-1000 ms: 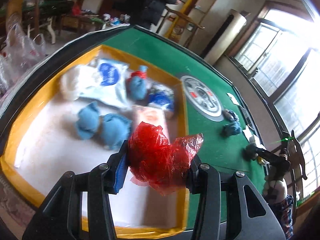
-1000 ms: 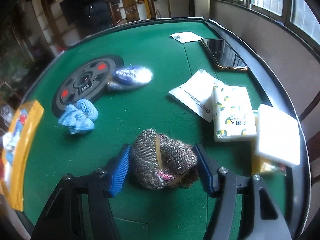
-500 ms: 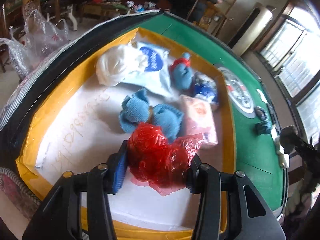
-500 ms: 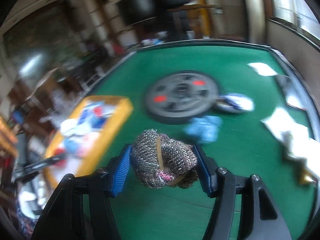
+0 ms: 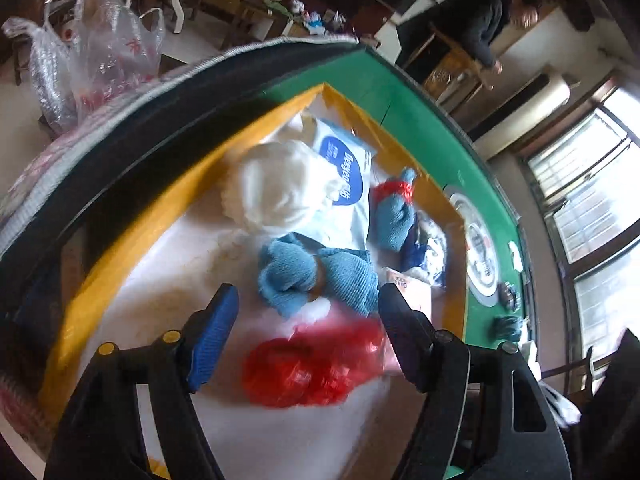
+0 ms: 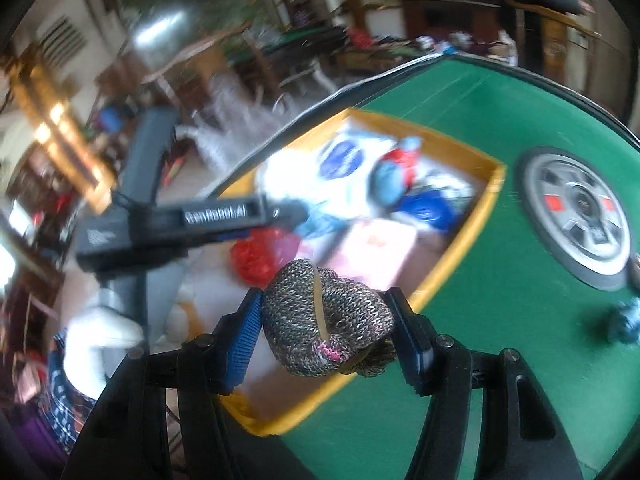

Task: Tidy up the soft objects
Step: 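Lower the red bag and knit ball into the box and open both tools, then move both open tools back over the table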

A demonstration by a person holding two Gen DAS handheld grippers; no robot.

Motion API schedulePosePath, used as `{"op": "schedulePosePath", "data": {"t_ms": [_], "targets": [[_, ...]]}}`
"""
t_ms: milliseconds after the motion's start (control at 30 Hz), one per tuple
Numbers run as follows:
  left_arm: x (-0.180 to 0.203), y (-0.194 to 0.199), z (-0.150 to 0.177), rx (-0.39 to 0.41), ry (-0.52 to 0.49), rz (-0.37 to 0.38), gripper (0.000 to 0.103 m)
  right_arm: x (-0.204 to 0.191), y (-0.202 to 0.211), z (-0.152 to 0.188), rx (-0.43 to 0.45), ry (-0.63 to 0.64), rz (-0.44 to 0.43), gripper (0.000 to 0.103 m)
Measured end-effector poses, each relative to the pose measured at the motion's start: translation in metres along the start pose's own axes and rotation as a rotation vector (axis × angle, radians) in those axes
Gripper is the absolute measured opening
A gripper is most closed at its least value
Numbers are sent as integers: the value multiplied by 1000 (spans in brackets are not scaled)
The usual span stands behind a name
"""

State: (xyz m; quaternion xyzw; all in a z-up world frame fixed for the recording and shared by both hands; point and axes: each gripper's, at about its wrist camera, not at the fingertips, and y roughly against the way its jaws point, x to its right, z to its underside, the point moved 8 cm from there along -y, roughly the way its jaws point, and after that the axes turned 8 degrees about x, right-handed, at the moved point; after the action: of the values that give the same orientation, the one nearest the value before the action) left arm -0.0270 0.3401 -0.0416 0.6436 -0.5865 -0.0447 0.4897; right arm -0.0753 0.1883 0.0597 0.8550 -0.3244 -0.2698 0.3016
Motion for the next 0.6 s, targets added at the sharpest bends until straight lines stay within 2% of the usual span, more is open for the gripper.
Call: {"op": "schedulePosePath", "data": {"t_ms": [167,300,467,600], "targets": [[-7,27,1,59,16,52,72,-26,-34,13,-138,90,-11,57],[-7,40,-1,95,-2,63,72,-25,-58,21,-215,138,67,57],[-1,46,1,103,-4,105,72,-3,-66,4,-192,145,175,57],[4,48,5,104,12,133,72,7,-71,-4,-174,98,154,60]]}}
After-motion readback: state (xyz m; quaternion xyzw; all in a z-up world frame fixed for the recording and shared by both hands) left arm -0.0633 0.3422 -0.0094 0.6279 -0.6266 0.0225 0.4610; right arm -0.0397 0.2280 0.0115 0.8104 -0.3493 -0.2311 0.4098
